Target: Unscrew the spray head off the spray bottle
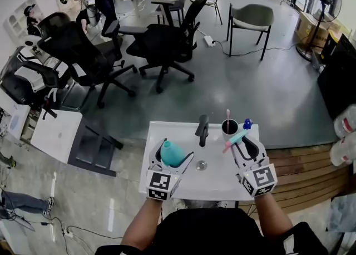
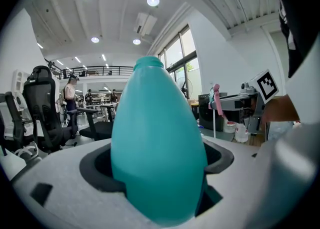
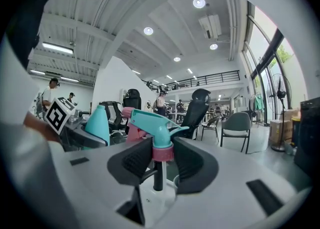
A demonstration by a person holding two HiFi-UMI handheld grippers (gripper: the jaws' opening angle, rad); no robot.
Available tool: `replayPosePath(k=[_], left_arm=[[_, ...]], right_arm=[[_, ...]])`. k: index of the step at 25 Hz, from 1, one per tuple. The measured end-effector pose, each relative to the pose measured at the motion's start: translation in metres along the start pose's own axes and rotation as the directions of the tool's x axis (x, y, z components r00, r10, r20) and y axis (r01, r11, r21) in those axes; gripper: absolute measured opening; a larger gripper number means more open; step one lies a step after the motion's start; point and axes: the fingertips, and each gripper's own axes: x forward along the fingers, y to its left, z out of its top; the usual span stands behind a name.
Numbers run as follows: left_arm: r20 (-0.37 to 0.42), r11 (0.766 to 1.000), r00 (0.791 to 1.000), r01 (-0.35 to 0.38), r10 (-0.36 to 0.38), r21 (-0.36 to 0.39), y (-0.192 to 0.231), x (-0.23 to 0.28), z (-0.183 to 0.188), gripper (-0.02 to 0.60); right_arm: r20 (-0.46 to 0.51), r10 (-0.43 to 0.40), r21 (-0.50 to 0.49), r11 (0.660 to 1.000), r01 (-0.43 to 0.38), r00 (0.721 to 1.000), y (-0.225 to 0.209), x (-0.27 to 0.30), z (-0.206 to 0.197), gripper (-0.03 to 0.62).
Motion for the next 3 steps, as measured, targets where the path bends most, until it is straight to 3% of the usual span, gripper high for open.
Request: replayPosePath(k=[3], left_arm=[[0.002, 1.0, 1.0, -0.002, 0.002, 0.008, -0.0001, -0.0013, 0.0031, 0.447]], right_arm=[[0.009, 0.0, -0.005, 1.0, 0.0, 1.0, 0.0016, -0.0008, 0.0048, 0.14]])
